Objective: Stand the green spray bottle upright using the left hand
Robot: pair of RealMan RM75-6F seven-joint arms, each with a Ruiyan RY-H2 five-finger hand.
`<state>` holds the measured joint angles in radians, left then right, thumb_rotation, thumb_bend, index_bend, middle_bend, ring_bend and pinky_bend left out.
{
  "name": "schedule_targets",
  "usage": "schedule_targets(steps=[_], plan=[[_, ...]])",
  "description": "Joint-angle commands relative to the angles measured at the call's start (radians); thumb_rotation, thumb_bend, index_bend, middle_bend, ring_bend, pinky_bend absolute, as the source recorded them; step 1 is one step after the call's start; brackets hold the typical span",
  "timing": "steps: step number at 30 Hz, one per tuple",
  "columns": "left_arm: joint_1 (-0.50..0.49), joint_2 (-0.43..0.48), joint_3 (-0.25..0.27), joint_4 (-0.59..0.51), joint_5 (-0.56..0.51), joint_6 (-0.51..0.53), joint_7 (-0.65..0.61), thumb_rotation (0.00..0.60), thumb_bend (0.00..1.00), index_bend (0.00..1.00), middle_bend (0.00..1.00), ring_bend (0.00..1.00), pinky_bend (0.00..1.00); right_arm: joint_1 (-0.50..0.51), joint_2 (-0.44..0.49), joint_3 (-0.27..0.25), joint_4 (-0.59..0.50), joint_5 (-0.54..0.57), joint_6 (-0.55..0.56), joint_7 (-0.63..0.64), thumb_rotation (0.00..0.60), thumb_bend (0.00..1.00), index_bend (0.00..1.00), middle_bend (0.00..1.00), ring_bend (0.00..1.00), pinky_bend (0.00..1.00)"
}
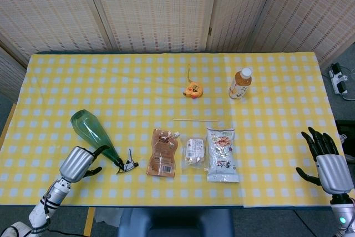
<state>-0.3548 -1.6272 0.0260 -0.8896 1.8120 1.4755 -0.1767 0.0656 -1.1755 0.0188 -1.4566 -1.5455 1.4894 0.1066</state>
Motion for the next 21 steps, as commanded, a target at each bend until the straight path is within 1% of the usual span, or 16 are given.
schedule_targets(steps=[1, 10, 13, 21], plan=[[-0.02, -0.038, 0.011, 0.055, 0.004, 0.002, -0.032, 0.6, 0.15, 0.31, 1.0, 1.0, 0.98, -0.005, 0.001, 0.002, 0.002, 0.006, 0.004, -0.001, 0.6, 0.24, 0.0, 0.0, 0.0, 0.0], [-0.068, -0.107, 0.024, 0.133, -0.006, -0.035, -0.068, 0.6, 0.15, 0.32, 1.0, 1.0, 0.98, -0.017, 0.012, 0.005, 0.004, 0.017, 0.01, 0.016, 0.6, 0.24, 0.0, 0.0, 0.0, 0.0], [-0.08, -0.13, 0.026, 0.171, -0.01, -0.039, -0.069, 0.6, 0.15, 0.31, 1.0, 1.0, 0.98, -0.023, 0.014, 0.008, 0.005, 0.016, 0.024, 0.021, 0.6, 0.24, 0.0, 0.0, 0.0, 0.0], [-0.107, -0.18, 0.024, 0.234, -0.03, -0.036, -0.126, 0.6, 0.15, 0.33, 1.0, 1.0, 0.98, -0.028, 0.015, 0.009, 0.017, 0.025, 0.015, 0.033, 0.6, 0.24, 0.0, 0.0, 0.0, 0.0]])
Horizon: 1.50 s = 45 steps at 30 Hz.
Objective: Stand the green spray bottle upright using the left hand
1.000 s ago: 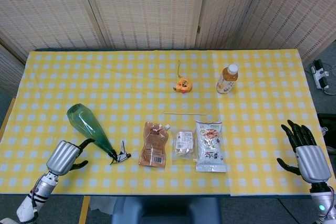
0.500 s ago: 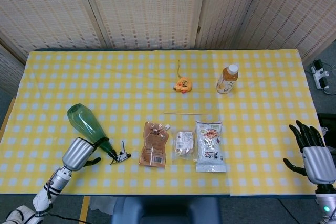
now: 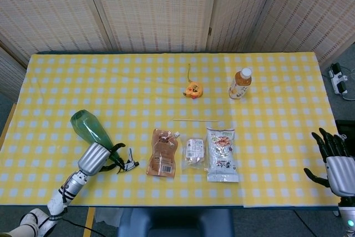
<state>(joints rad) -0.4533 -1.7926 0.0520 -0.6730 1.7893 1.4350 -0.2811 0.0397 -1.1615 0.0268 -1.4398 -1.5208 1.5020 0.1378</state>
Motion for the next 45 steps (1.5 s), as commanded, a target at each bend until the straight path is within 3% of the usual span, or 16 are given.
schedule_targets(steps=[1, 18, 23, 26, 31, 36, 39, 45], plan=[[-0.011, -0.021, -0.004, 0.027, -0.011, 0.004, -0.031, 0.6, 0.15, 0.34, 1.0, 1.0, 0.98, -0.004, 0.002, 0.001, 0.0, 0.0, 0.005, 0.004, 0.6, 0.24, 0.0, 0.0, 0.0, 0.0], [-0.127, -0.187, -0.055, 0.271, -0.086, -0.061, -0.156, 0.6, 0.16, 0.35, 1.0, 1.0, 1.0, -0.059, 0.02, 0.012, 0.02, 0.038, 0.055, 0.042, 0.6, 0.24, 0.0, 0.0, 0.0, 0.0], [-0.136, -0.189, -0.041, 0.282, -0.089, -0.07, -0.147, 0.6, 0.16, 0.34, 1.0, 1.0, 1.0, -0.068, 0.027, 0.014, 0.026, 0.043, 0.058, 0.061, 0.6, 0.24, 0.0, 0.0, 0.0, 0.0], [-0.133, -0.146, -0.01, 0.208, -0.078, -0.096, -0.192, 0.6, 0.16, 0.32, 1.0, 1.0, 1.0, -0.069, 0.031, 0.01, 0.023, 0.029, 0.06, 0.068, 0.6, 0.24, 0.0, 0.0, 0.0, 0.0], [-0.134, -0.042, 0.003, 0.019, -0.094, -0.158, -0.109, 0.6, 0.16, 0.33, 1.0, 1.0, 1.0, -0.078, 0.038, -0.004, 0.007, -0.008, 0.082, 0.072, 0.6, 0.24, 0.0, 0.0, 0.0, 0.0], [-0.139, 0.086, -0.022, -0.244, -0.145, -0.224, 0.085, 0.6, 0.18, 0.3, 1.0, 1.0, 1.0, -0.085, 0.041, -0.01, 0.001, -0.02, 0.089, 0.07, 0.6, 0.24, 0.0, 0.0, 0.0, 0.0], [-0.138, 0.133, -0.047, -0.359, -0.189, -0.259, 0.204, 0.6, 0.25, 0.31, 1.0, 1.0, 1.0, -0.085, 0.044, -0.012, -0.001, -0.024, 0.089, 0.073, 0.6, 0.24, 0.0, 0.0, 0.0, 0.0], [-0.152, 0.2, -0.077, -0.501, -0.285, -0.369, 0.391, 0.6, 0.37, 0.35, 1.0, 1.0, 1.0, -0.09, 0.048, -0.011, -0.002, -0.03, 0.099, 0.08, 0.6, 0.24, 0.0, 0.0, 0.0, 0.0]])
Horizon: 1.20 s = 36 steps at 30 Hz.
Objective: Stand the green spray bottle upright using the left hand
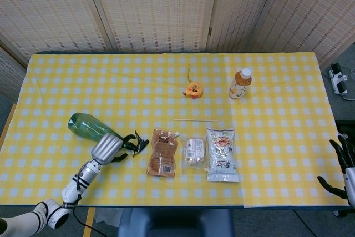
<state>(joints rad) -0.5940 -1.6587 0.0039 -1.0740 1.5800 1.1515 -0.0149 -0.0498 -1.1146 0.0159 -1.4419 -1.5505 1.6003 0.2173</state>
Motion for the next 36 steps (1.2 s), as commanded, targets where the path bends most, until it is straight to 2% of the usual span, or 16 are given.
schedule_targets(steps=[1, 7, 14, 20, 31, 36], plan=[[-0.015, 0.075, -0.035, -0.118, -0.092, -0.101, 0.159, 0.6, 0.38, 0.35, 1.0, 1.0, 1.0, -0.001, 0.001, 0.0, 0.0, 0.0, -0.001, 0.0, 0.6, 0.24, 0.0, 0.0, 0.0, 0.0], [-0.035, 0.128, -0.067, -0.238, -0.224, -0.195, 0.397, 0.6, 0.38, 0.35, 1.0, 1.0, 1.0, 0.003, 0.001, -0.001, 0.0, 0.001, -0.017, 0.0, 0.6, 0.24, 0.0, 0.0, 0.0, 0.0], [-0.049, 0.142, -0.078, -0.302, -0.331, -0.24, 0.522, 0.6, 0.38, 0.36, 1.0, 1.0, 1.0, 0.001, 0.004, -0.001, -0.003, -0.004, -0.012, 0.004, 0.6, 0.24, 0.0, 0.0, 0.0, 0.0], [-0.052, 0.111, -0.083, -0.273, -0.345, -0.225, 0.521, 0.6, 0.38, 0.39, 1.0, 1.0, 1.0, 0.001, 0.005, -0.002, -0.003, -0.007, -0.015, 0.006, 0.6, 0.24, 0.0, 0.0, 0.0, 0.0], [-0.031, 0.002, -0.079, -0.104, -0.215, -0.065, 0.411, 0.6, 0.38, 0.67, 1.0, 1.0, 1.0, -0.002, 0.008, -0.003, -0.004, -0.013, -0.01, 0.008, 0.6, 0.24, 0.0, 0.0, 0.0, 0.0], [-0.019, -0.005, -0.075, -0.081, -0.163, -0.003, 0.356, 0.6, 0.38, 0.73, 1.0, 1.0, 1.0, 0.0, 0.007, -0.003, -0.006, -0.014, -0.013, 0.006, 0.6, 0.24, 0.0, 0.0, 0.0, 0.0]])
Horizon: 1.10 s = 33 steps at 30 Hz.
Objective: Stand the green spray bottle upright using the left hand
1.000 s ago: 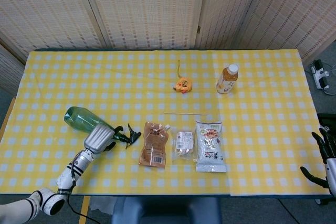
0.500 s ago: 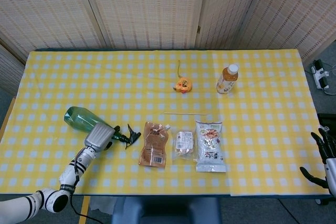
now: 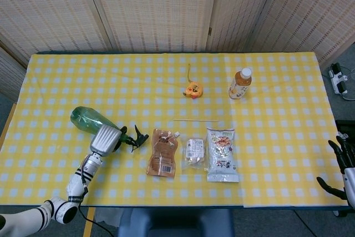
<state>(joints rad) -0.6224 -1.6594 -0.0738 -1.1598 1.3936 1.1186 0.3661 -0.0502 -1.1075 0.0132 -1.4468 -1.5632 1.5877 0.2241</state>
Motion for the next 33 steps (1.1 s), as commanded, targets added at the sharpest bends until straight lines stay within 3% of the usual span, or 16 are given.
schedule_targets(steps=[1, 5, 12, 19, 23, 28, 33], plan=[[0.013, 0.0, 0.002, -0.003, 0.029, 0.04, -0.037, 0.6, 0.38, 0.73, 1.0, 1.0, 1.0, 0.001, -0.001, 0.0, -0.001, -0.003, 0.0, -0.002, 0.6, 0.24, 0.0, 0.0, 0.0, 0.0], [0.033, 0.059, -0.024, -0.113, -0.003, 0.038, -0.154, 0.6, 0.38, 0.74, 1.0, 1.0, 1.0, 0.0, 0.001, -0.003, -0.004, -0.011, 0.004, 0.003, 0.6, 0.24, 0.0, 0.0, 0.0, 0.0], [0.078, 0.192, -0.128, -0.297, -0.071, 0.102, -0.336, 0.6, 0.38, 0.75, 1.0, 1.0, 1.0, -0.005, -0.003, -0.006, -0.004, -0.031, 0.027, -0.014, 0.6, 0.24, 0.0, 0.0, 0.0, 0.0], [0.133, 0.281, -0.243, -0.463, -0.171, 0.19, -0.423, 0.6, 0.42, 0.75, 1.0, 1.0, 1.0, -0.001, -0.008, -0.01, -0.016, -0.05, 0.032, -0.03, 0.6, 0.24, 0.0, 0.0, 0.0, 0.0], [0.162, 0.334, -0.279, -0.539, -0.233, 0.207, -0.432, 0.6, 0.42, 0.75, 1.0, 1.0, 1.0, 0.01, -0.008, -0.012, -0.019, -0.059, 0.019, -0.031, 0.6, 0.24, 0.0, 0.0, 0.0, 0.0], [0.183, 0.419, -0.31, -0.63, -0.36, 0.155, -0.422, 0.6, 0.42, 0.76, 1.0, 1.0, 1.0, 0.03, -0.015, -0.016, -0.022, -0.068, -0.01, -0.044, 0.6, 0.24, 0.0, 0.0, 0.0, 0.0], [0.188, 0.529, -0.342, -0.712, -0.494, 0.025, -0.48, 0.6, 0.43, 0.76, 1.0, 1.0, 1.0, 0.039, -0.019, -0.02, -0.025, -0.071, -0.026, -0.051, 0.6, 0.24, 0.0, 0.0, 0.0, 0.0]])
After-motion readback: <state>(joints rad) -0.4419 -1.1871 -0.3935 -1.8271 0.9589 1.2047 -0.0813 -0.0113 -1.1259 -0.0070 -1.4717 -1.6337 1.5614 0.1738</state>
